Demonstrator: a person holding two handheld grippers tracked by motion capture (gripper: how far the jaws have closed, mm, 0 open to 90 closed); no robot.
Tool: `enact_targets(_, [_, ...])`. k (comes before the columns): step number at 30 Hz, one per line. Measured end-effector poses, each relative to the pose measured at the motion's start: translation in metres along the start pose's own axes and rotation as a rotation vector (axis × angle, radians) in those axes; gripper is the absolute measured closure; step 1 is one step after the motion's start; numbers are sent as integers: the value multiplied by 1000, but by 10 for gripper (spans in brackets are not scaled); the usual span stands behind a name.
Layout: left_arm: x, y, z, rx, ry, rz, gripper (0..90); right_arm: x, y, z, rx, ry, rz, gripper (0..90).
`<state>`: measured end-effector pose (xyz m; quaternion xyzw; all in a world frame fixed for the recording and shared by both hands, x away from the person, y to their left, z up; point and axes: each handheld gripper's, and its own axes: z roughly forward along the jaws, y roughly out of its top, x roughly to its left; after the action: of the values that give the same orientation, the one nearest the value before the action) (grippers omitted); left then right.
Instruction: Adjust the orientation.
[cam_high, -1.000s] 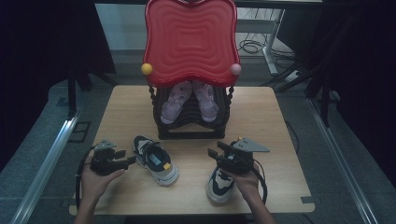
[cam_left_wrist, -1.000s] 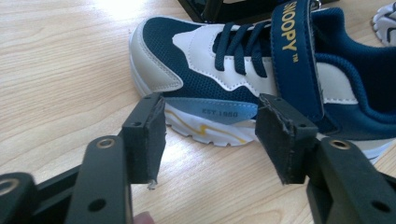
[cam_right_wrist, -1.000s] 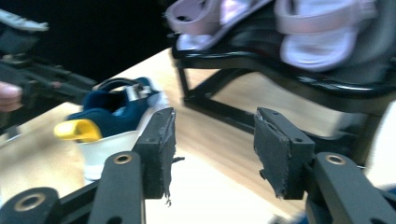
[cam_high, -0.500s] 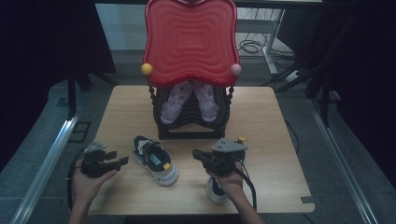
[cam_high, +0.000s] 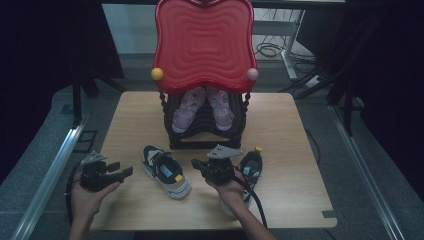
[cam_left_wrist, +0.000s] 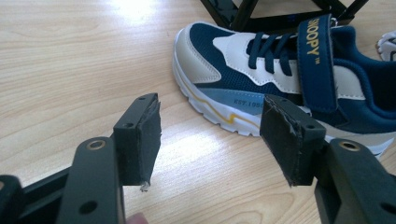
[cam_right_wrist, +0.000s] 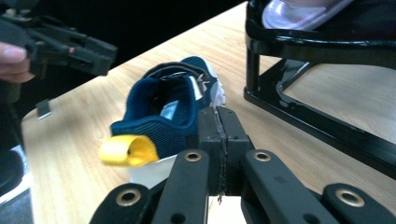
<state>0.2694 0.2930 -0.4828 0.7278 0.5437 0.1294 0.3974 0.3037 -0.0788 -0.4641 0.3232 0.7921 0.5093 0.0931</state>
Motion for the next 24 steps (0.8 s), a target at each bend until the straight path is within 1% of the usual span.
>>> enact_targets(2, [0, 0, 2, 5, -2, 1, 385, 0, 0, 4, 8, -16, 2, 897])
enact_targets(5, [-1, 0, 4, 11, -4, 2, 383, 0, 0, 8, 17, -9, 13, 897])
enact_targets(12, [-2, 0, 1, 3, -7, 4, 383, 5, -2, 13, 28, 1, -1, 897])
enact_targets(15, [-3, 0, -1, -2, -7, 4, 383, 5, -3, 15, 31, -8, -1, 896])
enact_targets(17, [-3, 0, -3, -7, -15, 4, 383, 5, -4, 17, 38, -18, -4, 897])
enact_targets(20, [-2, 0, -4, -10, -18, 1, 383, 7, -5, 21, 44, -21, -11, 897])
enact_targets(21, [-1, 0, -4, -7, -17, -1, 383, 8, -5, 24, 55, -23, -16, 896])
enact_targets(24, [0, -1, -3, -3, -16, -1, 383, 9, -8, 29, 63, -18, -18, 896])
